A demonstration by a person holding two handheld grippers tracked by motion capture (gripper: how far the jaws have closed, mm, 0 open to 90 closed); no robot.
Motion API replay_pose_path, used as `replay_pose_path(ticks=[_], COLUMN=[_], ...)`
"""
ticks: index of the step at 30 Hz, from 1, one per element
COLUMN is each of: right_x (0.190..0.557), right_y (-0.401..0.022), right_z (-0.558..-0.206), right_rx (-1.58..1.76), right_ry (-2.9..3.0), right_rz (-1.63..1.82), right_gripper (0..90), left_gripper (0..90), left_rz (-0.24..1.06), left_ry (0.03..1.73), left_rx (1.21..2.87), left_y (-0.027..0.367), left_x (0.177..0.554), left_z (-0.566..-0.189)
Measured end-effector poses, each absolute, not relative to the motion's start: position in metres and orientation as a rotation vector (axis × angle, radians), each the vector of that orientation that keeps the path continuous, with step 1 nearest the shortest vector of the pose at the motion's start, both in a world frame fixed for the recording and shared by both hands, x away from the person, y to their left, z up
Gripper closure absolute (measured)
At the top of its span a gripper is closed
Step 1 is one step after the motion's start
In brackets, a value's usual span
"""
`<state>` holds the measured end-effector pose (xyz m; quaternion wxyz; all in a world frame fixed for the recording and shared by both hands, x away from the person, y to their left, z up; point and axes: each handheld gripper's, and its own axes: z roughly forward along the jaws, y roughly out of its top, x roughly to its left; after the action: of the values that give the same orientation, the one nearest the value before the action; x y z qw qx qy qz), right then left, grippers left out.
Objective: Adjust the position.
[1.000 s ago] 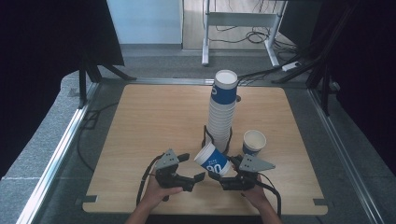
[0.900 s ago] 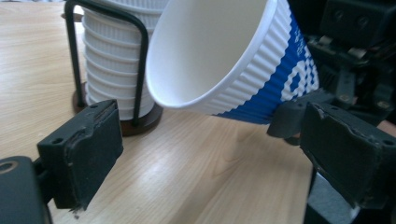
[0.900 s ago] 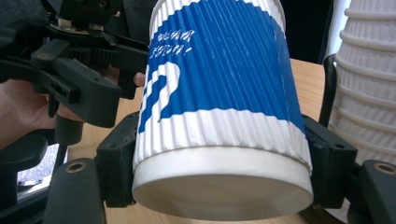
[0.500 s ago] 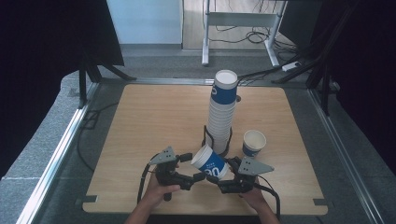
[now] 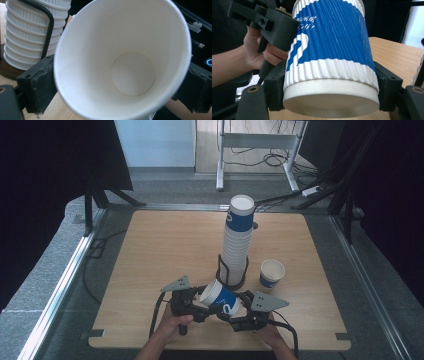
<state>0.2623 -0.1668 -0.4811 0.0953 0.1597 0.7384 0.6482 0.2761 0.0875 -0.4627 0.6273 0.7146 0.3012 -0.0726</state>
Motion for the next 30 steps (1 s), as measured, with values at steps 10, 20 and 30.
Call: replay_pose_path(ticks=[10,20,30], right_x=[0.2637,0.2631,0.2638], right_y=[-0.1660,-0.1639,-0.1623], right_z=[-0.4842,-0.4839,-0.4860], right_rx=[0.486,0.474,0.472], right_ry=[2.200,2.196,2.220], right_rz=[1.907,1.924,1.909], right_gripper=[27.6,27.7,27.5], left_gripper=[9.8,8.8,14.2], left_rz=[-0.217,-0.234,-0.205], left_ry=[0.699,0.691,0.679], left_rx=[1.565,1.576,1.560], left_y=[0.0915,0.0882,0.0903], left_x=[0.2803,0.2801,0.2792], left_z=[-0.4696,-0.4703,-0.4692])
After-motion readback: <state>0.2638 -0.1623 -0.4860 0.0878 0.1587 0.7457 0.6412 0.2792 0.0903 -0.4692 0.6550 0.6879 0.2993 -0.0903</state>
